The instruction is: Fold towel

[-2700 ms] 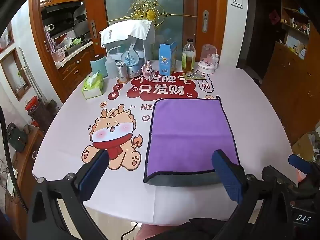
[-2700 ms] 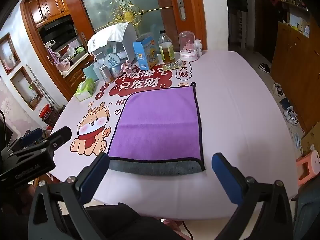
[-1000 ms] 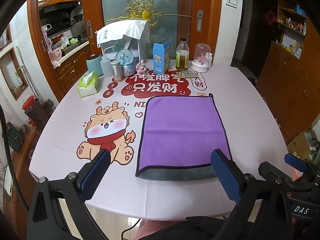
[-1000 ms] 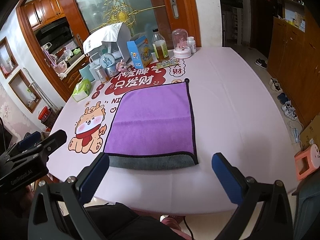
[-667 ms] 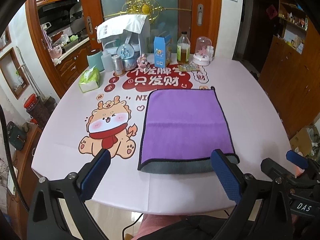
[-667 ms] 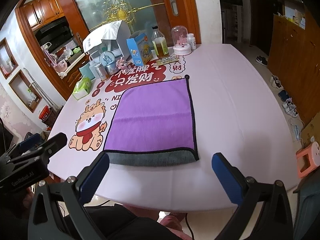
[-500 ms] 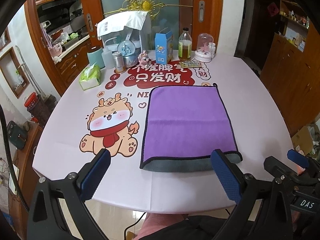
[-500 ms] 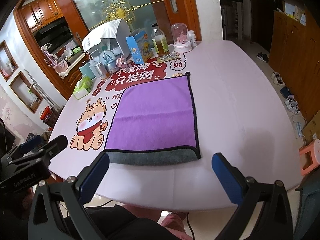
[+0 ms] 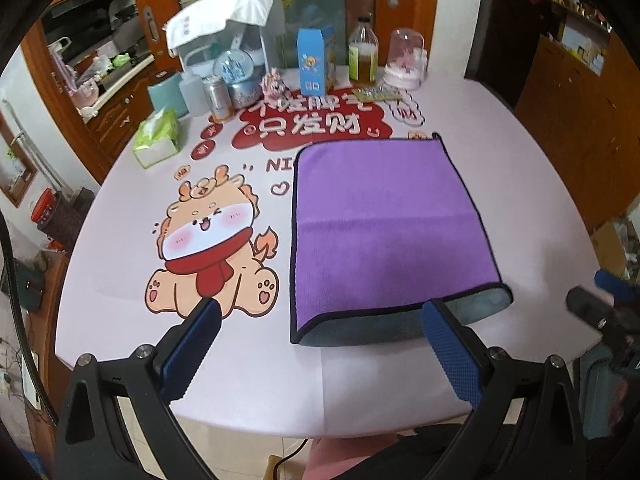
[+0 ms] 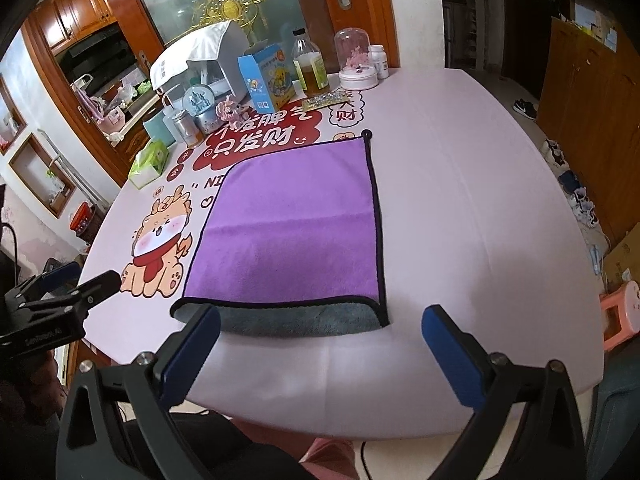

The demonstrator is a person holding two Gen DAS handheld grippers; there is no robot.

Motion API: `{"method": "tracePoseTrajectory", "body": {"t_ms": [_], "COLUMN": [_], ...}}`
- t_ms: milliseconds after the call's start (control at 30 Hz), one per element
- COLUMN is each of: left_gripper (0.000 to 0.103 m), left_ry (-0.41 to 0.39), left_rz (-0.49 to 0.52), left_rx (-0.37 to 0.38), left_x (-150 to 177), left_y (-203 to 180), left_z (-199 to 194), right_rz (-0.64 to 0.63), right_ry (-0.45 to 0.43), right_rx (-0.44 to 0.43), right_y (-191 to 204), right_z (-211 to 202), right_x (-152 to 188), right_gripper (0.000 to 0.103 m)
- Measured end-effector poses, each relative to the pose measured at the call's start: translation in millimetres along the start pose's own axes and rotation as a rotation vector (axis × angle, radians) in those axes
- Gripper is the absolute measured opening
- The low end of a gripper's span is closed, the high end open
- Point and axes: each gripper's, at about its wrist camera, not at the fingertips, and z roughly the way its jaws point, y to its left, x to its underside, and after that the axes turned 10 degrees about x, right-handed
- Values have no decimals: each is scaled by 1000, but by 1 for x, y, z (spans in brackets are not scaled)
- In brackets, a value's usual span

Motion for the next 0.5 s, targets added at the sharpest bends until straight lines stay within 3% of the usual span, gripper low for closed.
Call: {"method": "tracePoseTrajectory", "body": {"t_ms": [500], "left_gripper": [100], "left_ry": [195], "left_rz": [23], "left_rx": [23], "left_x": [-9], "left_y": [28], "left_z": [74], "right_rz": [-44], "right_ry": [-33], "right_rx": [-22], "right_y": [-18], "right_z": [55], "right_x": [-6], "right_gripper": [101]}}
